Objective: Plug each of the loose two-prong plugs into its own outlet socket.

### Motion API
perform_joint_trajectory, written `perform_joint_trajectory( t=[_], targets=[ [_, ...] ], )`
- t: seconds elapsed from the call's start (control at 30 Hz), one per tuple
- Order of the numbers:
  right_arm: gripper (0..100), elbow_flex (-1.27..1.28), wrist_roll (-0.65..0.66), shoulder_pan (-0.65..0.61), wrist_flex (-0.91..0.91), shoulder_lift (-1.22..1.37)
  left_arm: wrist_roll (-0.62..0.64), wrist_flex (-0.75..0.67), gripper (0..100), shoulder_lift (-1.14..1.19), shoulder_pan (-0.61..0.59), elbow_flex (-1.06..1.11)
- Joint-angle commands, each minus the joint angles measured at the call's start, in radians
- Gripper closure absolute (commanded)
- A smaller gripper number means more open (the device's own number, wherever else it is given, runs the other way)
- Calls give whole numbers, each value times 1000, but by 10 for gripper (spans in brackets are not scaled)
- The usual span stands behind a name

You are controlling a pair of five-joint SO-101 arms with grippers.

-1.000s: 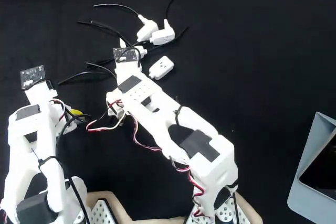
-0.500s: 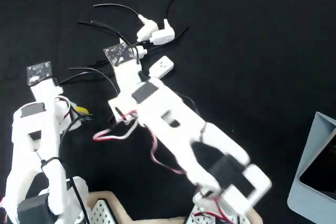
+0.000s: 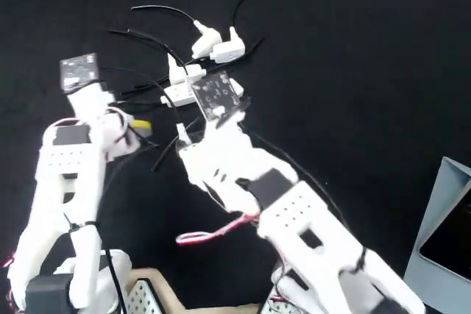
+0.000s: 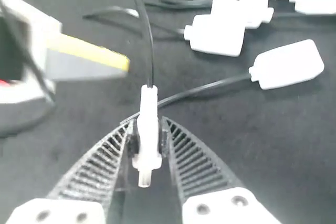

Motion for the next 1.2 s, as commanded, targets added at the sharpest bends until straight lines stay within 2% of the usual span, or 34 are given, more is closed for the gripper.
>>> perform_joint_trajectory(
  t=[0.0,0.23,0.37,0.57,0.83,0.93,1.03,1.17],
  targets=[
    [987,38,5,2,-43,-87,11,-6,690,-28,110,-61],
    [987,84,11,-64,-52,-101,12,-6,690,-98,170,-51],
    [987,85,11,-64,-52,-101,44,2,690,-247,171,-21],
    [987,87,6,-64,-49,-101,54,2,690,-473,269,116],
    [987,87,5,-61,-48,-101,21,2,690,-635,268,208],
    [987,87,5,-60,-44,-101,25,2,690,-657,216,206],
    [987,84,9,-8,-43,-107,25,-5,690,-658,140,189],
    [987,38,11,180,-43,-108,18,-6,690,-624,93,162]
  ],
)
